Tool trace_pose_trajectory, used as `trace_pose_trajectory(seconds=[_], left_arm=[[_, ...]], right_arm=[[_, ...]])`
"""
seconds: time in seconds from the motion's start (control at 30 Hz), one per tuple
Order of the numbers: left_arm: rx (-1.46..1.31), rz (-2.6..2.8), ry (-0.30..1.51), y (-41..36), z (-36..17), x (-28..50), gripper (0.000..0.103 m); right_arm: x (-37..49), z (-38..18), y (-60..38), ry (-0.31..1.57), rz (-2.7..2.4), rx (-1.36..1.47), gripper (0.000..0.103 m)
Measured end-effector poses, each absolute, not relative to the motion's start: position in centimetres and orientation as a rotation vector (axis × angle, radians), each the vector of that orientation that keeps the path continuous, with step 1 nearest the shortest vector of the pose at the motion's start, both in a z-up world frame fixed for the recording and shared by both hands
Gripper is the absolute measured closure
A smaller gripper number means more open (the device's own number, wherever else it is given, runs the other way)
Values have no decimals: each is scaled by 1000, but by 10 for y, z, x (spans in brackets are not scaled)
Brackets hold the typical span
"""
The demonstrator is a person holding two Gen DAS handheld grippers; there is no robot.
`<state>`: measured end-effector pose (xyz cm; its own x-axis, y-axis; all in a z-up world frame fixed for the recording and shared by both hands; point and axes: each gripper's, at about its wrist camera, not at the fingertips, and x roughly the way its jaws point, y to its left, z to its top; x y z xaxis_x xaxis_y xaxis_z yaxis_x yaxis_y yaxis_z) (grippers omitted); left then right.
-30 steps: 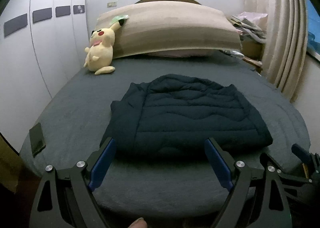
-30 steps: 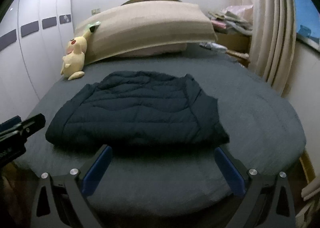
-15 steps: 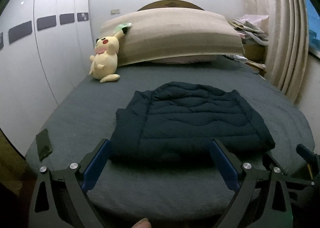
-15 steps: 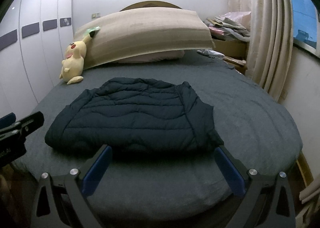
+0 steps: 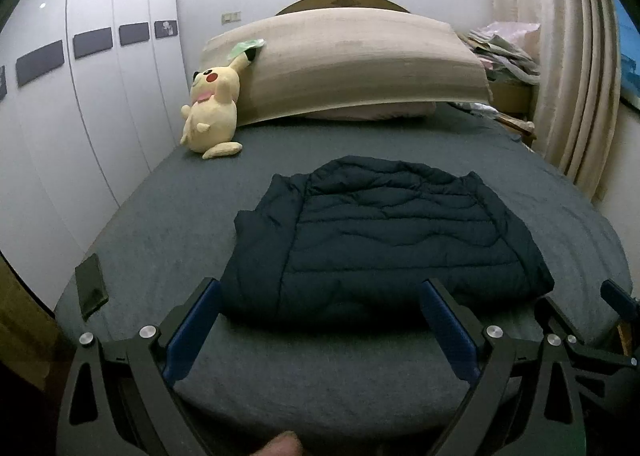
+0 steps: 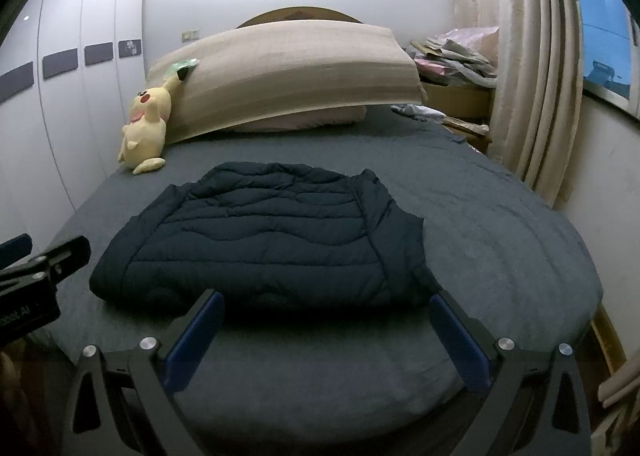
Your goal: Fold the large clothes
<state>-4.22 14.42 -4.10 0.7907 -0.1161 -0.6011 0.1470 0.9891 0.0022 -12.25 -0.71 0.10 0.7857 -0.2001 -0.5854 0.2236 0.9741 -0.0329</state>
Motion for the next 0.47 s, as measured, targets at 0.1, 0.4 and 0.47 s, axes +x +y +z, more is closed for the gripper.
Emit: trace_pose_trajectory(seconds=[0.1, 0.4, 0.47], left_arm=[[44, -143, 646, 145, -41, -41, 4], [55, -145, 611, 145, -40, -46, 4], [59, -145, 606, 146, -40, -47, 4]], right_arm=[[-122, 2, -7, 625, -229, 37, 0], [-122, 2, -5, 625, -230, 35, 0], [-122, 2, -5, 624, -230, 35, 0]])
